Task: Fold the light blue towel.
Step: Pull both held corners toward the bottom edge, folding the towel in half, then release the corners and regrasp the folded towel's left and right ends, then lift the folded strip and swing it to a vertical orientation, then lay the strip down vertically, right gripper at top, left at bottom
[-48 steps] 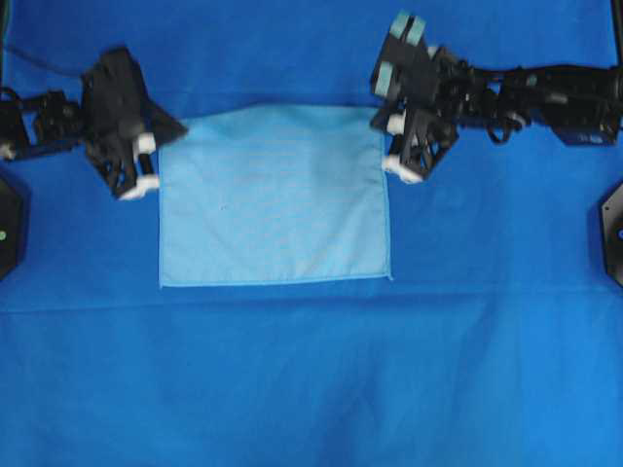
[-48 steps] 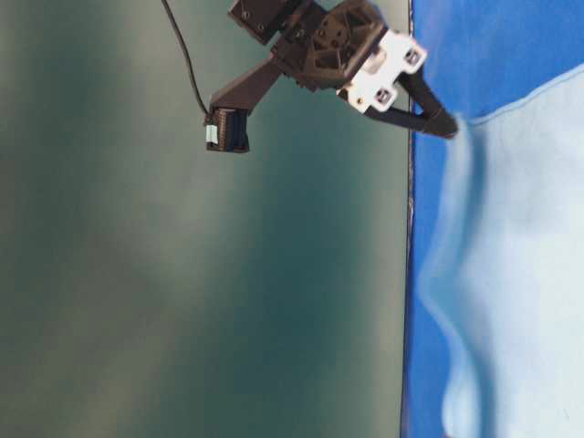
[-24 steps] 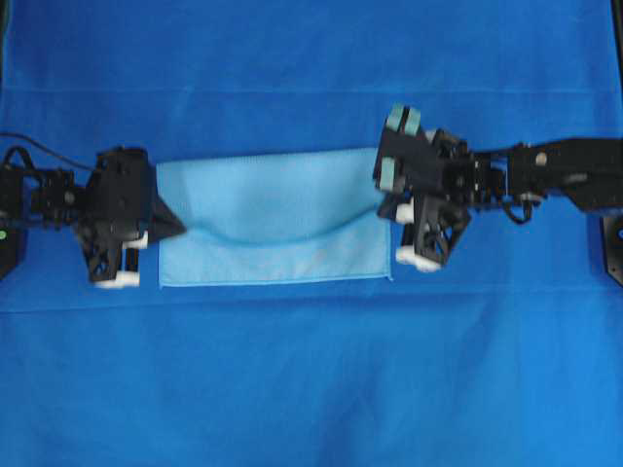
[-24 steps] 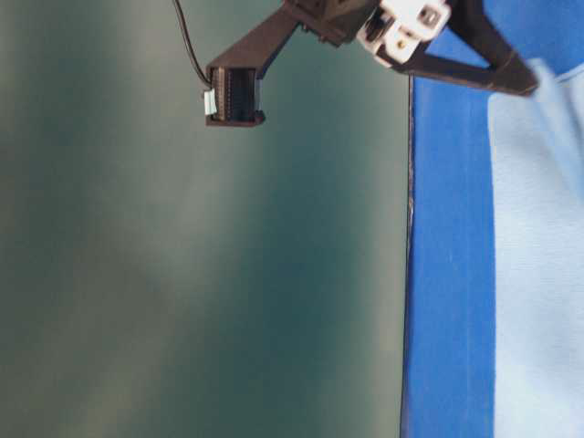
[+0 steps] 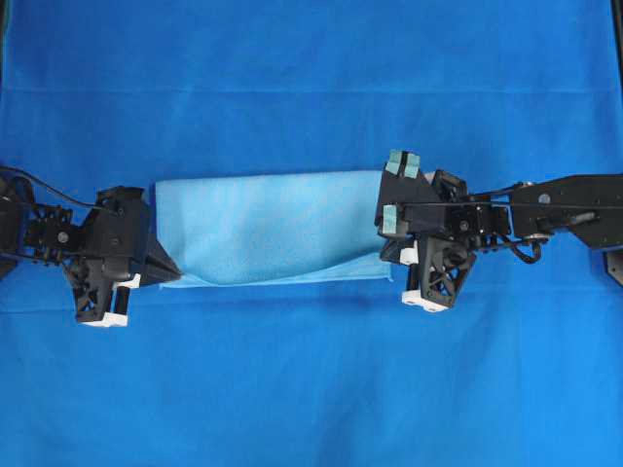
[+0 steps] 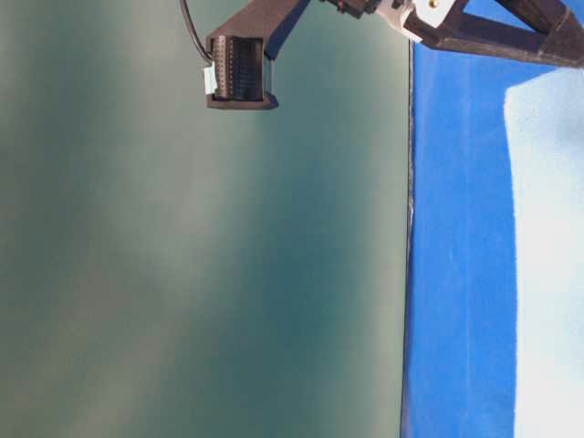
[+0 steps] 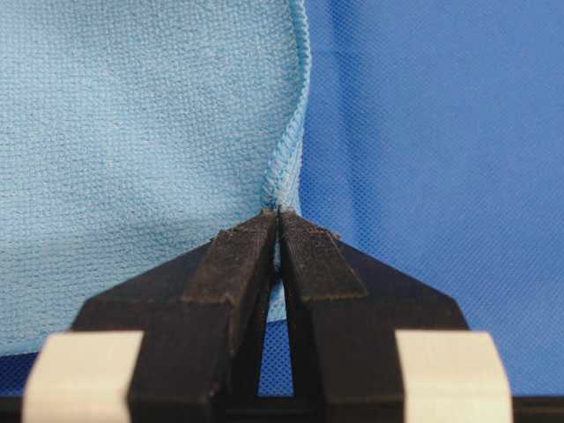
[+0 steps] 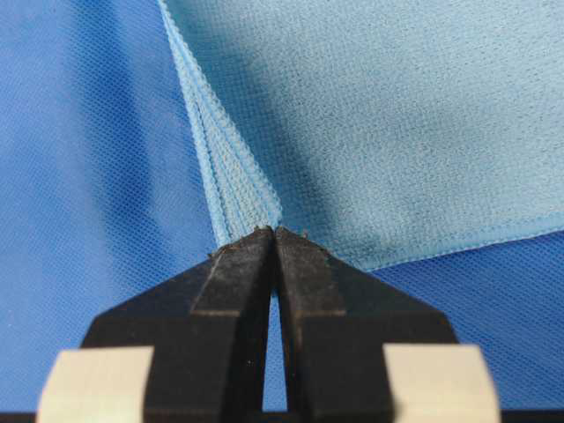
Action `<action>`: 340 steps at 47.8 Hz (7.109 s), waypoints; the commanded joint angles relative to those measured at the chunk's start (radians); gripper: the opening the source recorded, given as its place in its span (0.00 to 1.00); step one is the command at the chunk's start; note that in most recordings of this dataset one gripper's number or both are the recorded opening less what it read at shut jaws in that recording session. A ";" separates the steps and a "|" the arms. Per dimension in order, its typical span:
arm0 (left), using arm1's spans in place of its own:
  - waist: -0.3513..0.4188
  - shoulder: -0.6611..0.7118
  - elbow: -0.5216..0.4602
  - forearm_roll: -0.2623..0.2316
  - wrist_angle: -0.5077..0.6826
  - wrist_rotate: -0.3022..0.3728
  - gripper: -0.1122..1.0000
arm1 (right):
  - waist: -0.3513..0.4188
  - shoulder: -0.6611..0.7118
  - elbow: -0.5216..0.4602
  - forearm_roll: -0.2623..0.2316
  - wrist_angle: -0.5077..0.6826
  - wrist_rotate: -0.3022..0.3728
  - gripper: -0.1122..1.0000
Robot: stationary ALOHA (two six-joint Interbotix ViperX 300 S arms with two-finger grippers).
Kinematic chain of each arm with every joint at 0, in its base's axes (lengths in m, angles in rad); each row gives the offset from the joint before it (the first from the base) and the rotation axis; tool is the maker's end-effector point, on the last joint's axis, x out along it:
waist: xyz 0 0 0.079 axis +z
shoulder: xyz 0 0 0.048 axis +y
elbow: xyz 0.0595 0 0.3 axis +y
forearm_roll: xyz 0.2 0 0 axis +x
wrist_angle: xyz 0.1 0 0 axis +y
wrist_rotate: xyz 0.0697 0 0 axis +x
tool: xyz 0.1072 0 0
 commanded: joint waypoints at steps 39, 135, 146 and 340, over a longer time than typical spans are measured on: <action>0.156 -0.133 -0.031 0.000 0.063 0.091 0.80 | -0.138 -0.075 -0.051 -0.129 0.029 -0.014 0.65; 0.408 -0.150 -0.178 -0.002 0.376 0.161 0.11 | -0.249 -0.147 -0.058 -0.179 0.132 0.000 0.12; 0.400 -0.307 -0.221 -0.002 0.419 0.163 0.11 | -0.245 -0.308 -0.055 -0.184 0.210 0.000 0.12; 0.017 0.362 -0.574 -0.002 0.026 0.135 0.11 | -0.543 0.086 -0.249 -0.436 -0.097 -0.014 0.12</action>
